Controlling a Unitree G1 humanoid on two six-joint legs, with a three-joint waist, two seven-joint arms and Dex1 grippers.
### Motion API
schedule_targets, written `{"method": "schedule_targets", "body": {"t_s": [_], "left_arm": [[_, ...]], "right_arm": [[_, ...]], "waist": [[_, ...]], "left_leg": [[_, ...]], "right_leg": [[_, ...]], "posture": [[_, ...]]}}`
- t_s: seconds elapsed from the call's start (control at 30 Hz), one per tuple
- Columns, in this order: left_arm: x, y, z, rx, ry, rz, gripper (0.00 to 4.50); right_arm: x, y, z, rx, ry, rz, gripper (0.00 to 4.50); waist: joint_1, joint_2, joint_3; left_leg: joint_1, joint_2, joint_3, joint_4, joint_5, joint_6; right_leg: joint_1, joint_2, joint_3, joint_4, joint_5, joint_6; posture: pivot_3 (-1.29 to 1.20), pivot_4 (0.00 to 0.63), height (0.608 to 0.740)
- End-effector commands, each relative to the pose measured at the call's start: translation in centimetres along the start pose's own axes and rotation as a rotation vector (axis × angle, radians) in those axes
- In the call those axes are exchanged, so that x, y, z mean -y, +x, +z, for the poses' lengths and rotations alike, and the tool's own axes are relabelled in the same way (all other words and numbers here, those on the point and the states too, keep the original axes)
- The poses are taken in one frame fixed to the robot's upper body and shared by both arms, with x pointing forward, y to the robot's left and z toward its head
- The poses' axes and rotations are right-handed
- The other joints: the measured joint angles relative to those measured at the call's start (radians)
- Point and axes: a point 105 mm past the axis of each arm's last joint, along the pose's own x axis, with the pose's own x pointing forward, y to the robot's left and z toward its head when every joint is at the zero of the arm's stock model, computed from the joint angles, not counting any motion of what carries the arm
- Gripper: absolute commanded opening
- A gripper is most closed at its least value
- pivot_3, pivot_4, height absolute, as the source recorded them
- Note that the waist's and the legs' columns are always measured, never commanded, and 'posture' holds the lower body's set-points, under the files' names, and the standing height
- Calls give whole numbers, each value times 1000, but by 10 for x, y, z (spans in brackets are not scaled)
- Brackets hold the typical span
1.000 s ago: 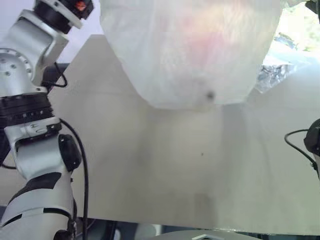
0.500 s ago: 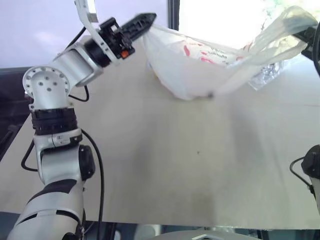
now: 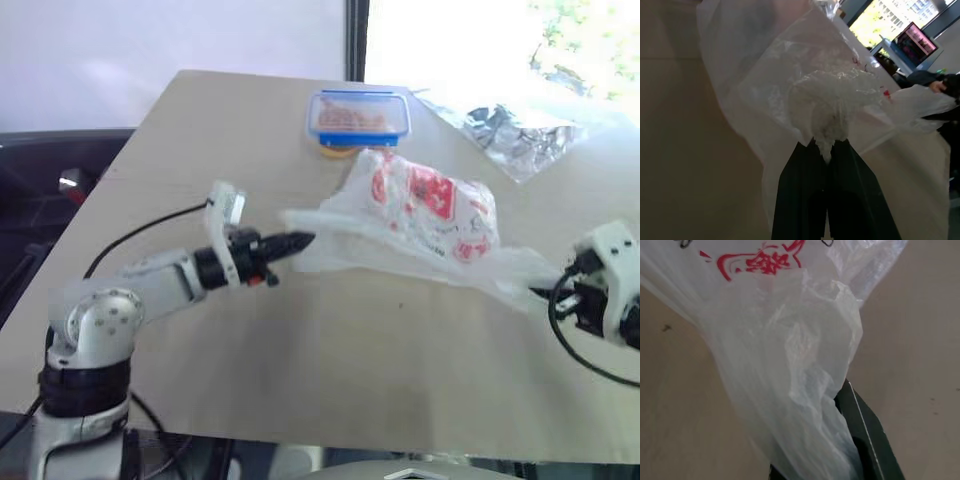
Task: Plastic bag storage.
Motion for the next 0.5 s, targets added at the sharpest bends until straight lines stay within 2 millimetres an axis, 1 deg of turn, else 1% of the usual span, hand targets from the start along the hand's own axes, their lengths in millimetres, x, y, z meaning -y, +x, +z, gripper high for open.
{"method": "schedule_targets", "body": {"t_s": [0.03, 0.07, 0.1, 0.13, 0.17, 0.2, 0.23, 0.27, 0.3, 0.33, 0.37, 0.4, 0.43, 0.5], "left_arm": [[1, 0, -1, 28, 158, 0, 7], [3, 0, -1, 45, 145, -30, 287], [5, -2, 1, 79, 136, -51, 557], [6, -4, -1, 91, 134, -56, 790], [7, -7, -2, 94, 146, -56, 1310], [8, -11, -5, 91, 170, -57, 1549], [9, -17, -8, 89, 192, -60, 2000], [8, -25, -9, 89, 203, -53, 2354], [4, -34, -10, 83, 208, -35, 2836], [0, -45, -12, 61, 231, -13, 3203], [-4, -55, -15, 36, 252, 9, 3702], [-7, -64, -19, 11, 264, 28, 4091], [-9, -71, -22, -7, 264, 42, 4433], [-11, -85, -36, -74, 284, 59, 4433]], "right_arm": [[10, 10, 12, 120, -96, -73, 268], [9, 13, 9, 131, -102, -63, 573], [1, 15, 7, 145, -136, -20, 901], [-11, 15, 6, 177, -140, 48, 1319], [-19, 13, 5, 205, -129, 92, 1885], [-23, 9, 5, 234, -124, 117, 2132], [-24, 5, 4, 253, -124, 126, 2612], [-24, -2, 1, 261, -125, 134, 3013], [-24, -10, -2, 263, -115, 151, 3519], [-26, -20, -6, 261, -103, 183, 3878], [-26, -29, -9, 261, -97, 204, 4409], [-26, -38, -10, 269, -89, 220, 4500], [-24, -46, -11, 281, -70, 232, 4500], [-24, -61, -17, 268, -63, 265, 4500]], "waist": [[0, -1, 0], [0, -1, 0], [0, 0, 0], [0, -1, 0], [1, -1, 0], [1, 0, 0], [1, 0, -1], [0, 0, -1], [1, 0, -1], [2, 0, -1], [3, 0, -1], [3, 0, -1], [3, 0, -1], [3, 1, -1]], "left_leg": [[5, 1, 0, 0, 0, 1], [10, 2, 0, -1, 0, 1], [14, 3, 0, -1, 0, 1], [16, 3, 0, -1, 0, 1], [16, 4, -1, -1, 0, 1], [15, 4, -1, -2, 0, 1], [15, 4, -1, -2, 0, 1], [15, 4, -1, -3, 0, 1], [15, 4, 0, -4, 0, 1], [13, 4, 0, -4, 0, 1], [13, 4, 0, -4, 0, 1], [13, 4, -1, -5, -1, 1], [14, 4, -1, -7, -2, 2], [14, 4, -1, -9, -2, 3]], "right_leg": [[6, 1, 0, -2, -3, 0], [11, 1, 0, -4, -2, 0], [15, 0, 0, -4, -2, 0], [17, -3, 1, -4, -3, 0], [17, -4, 1, -4, -3, -1], [16, -4, 1, -4, -3, -1], [16, -4, 1, -4, -3, -1], [16, -4, 1, -4, -3, -2], [15, -4, 2, -4, -1, -5], [15, -4, 2, -4, -1, -5], [15, -4, 1, -4, -1, -4], [15, -4, 1, -5, 0, -1], [15, -4, 1, -7, -1, -1], [16, -4, 0, -11, -1, -2]], "posture": [[0, 150, 740], [0, 150, 740], [0, 150, 740], [0, 150, 740], [0, 150, 740], [0, 150, 740], [0, 150, 740], [0, 150, 740], [0, 150, 740], [0, 150, 740], [0, 150, 740], [0, 150, 740], [0, 150, 740], [0, 150, 740]]}}
